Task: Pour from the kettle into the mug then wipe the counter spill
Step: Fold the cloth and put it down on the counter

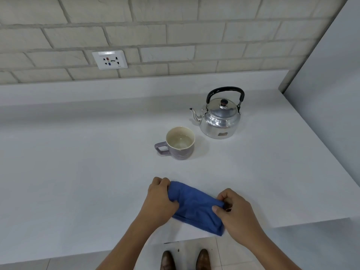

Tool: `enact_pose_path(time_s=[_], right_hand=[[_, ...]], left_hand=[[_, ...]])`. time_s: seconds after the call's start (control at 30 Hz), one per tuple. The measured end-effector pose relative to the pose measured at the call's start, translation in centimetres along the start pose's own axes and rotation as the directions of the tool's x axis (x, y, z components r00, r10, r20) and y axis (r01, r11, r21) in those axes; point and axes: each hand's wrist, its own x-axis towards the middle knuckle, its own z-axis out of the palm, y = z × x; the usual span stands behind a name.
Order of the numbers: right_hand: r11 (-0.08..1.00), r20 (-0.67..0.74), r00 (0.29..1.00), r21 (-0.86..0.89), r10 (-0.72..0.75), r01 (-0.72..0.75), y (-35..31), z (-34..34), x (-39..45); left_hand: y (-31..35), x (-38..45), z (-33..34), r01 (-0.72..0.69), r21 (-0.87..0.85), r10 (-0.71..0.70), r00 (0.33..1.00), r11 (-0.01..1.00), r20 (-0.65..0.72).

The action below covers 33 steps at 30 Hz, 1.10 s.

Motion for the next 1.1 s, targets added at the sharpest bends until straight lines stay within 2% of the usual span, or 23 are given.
enact_pose_path(time_s=[0.23,0.4,0.53,0.67,0.87,1.1], right_hand=[[0.941,0.035,0.994,0.329,-0.100,0.083,-4.0,0.4,0.2],[0.888,0.075,0.991,0.455,-0.115,0.069,-7.8,1.4,0.7],[0.886,0.066,0.989,0.456,-0.133,0.088,-10.6,3.6,1.6],[0.899,0.036,0.991,0.426,-0.132,0.104,-12.6,7.0,3.6],[0.922,0.076,0.988,0.376,-0.135,0.097,-14.6,12.7,7.2],[0.973,0.098,0.989,0.212,-0.113,0.090,-15.7,16.9,9.9]], left_hand=[[-2.0,-1.8,-0.2,0.028,-0.290,-0.040,0.999,0.957,-0.034],[-3.1,-3.2,-1.9,0.033,-0.636,-0.151,0.980,0.771,-0.133],[-5.0,-3.8,-5.8,0.009,-0.758,-0.270,0.937,0.653,-0.222],[-8.1,-3.5,-10.0,-0.001,-0.743,-0.329,0.896,0.669,-0.297],[-12.3,-2.3,-14.4,0.044,-0.632,-0.358,0.853,0.774,-0.379],[-16.2,-0.6,-16.5,0.140,-0.477,-0.351,0.852,0.868,-0.388]])
